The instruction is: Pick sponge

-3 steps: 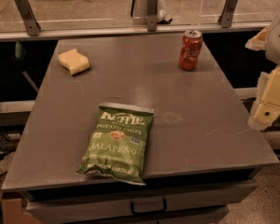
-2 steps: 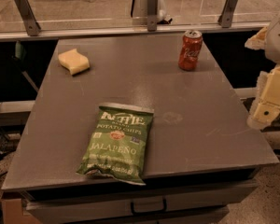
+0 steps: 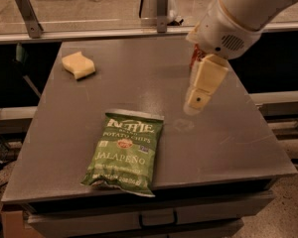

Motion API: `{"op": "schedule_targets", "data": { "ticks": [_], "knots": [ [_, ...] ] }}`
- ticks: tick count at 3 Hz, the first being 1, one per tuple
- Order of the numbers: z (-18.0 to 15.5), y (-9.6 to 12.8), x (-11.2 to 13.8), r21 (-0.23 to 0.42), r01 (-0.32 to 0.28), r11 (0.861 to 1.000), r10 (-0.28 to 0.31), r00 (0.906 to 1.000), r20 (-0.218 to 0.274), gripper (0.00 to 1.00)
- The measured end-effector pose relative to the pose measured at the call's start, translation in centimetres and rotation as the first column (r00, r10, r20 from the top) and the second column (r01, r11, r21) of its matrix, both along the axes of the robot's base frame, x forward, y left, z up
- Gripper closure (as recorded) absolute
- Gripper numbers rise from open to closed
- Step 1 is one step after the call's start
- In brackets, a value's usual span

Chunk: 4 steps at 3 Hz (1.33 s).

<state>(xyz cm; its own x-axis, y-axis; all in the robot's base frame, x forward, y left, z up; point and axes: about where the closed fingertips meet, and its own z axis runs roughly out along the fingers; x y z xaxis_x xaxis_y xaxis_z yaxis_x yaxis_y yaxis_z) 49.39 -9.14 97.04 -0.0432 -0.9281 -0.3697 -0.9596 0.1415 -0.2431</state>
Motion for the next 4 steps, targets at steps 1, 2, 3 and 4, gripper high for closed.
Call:
{"op": "schedule_targets", "data": {
  "ticks": [1,2,3,4],
  "knots": [
    [1.4,7.5,3.3,0.127,-0.079,0.989,0.076,0.9966,0.032,0.00],
    [1.4,7.5,3.3,0.127,-0.079,0.989,0.076,0.9966,0.032,0.00],
    [0.3,9.7,4.2,0.186,-0.072,0.980,0.071,0.9974,0.014,0.00],
    [-1.8,15.9,6.3,0.289,-0.104,0.952,0.112,0.9936,-0.012,0.00]
  ]
}}
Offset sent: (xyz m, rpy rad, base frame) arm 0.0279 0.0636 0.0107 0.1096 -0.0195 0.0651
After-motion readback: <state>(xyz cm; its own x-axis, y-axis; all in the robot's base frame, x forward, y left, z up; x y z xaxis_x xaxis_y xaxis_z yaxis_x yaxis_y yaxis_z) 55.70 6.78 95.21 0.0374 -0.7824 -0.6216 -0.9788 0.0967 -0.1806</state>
